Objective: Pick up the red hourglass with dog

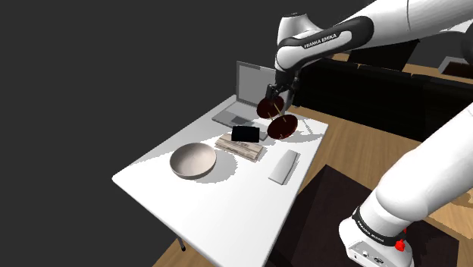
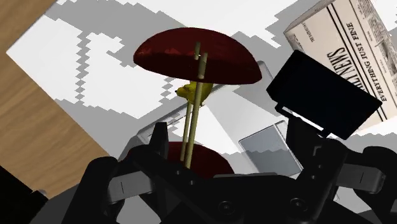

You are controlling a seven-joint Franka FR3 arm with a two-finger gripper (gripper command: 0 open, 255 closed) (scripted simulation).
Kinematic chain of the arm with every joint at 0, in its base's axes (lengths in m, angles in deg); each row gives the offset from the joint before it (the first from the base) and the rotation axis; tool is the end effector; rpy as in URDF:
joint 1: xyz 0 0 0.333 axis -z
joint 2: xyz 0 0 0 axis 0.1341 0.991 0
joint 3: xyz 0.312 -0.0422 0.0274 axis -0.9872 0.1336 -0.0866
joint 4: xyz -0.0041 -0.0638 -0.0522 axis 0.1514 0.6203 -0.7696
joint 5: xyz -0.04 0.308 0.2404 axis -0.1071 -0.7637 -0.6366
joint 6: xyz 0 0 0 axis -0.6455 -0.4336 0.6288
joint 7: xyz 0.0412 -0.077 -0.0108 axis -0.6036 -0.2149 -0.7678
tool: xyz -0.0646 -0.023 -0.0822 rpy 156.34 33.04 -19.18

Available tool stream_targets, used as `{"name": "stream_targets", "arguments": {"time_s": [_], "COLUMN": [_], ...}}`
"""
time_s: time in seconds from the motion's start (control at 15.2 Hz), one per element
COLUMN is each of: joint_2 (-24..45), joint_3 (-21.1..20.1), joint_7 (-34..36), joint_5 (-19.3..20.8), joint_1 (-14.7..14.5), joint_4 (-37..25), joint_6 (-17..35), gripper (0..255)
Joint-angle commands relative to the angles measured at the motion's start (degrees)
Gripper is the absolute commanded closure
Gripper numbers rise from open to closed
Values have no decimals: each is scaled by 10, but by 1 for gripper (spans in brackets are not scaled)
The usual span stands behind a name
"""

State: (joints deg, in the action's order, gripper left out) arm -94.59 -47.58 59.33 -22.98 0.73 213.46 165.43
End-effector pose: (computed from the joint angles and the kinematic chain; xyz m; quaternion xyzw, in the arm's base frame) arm 0.4920 -0.1074 0.4554 0.9835 -0.1663 0.0353 0.0620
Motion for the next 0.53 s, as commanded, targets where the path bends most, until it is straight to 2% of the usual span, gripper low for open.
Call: {"name": "stream_targets", "arguments": {"time_s": [0.0,0.33,0.46], "joint_2": [46,148,161], "joint_3": [7,23,25], "joint_7": [16,53,57], "joint_5": [2,0,0], "joint_1": [8,26,27], "joint_4": [-28,-102,-106], "joint_6": [16,41,49], "gripper": [0,0,0]}}
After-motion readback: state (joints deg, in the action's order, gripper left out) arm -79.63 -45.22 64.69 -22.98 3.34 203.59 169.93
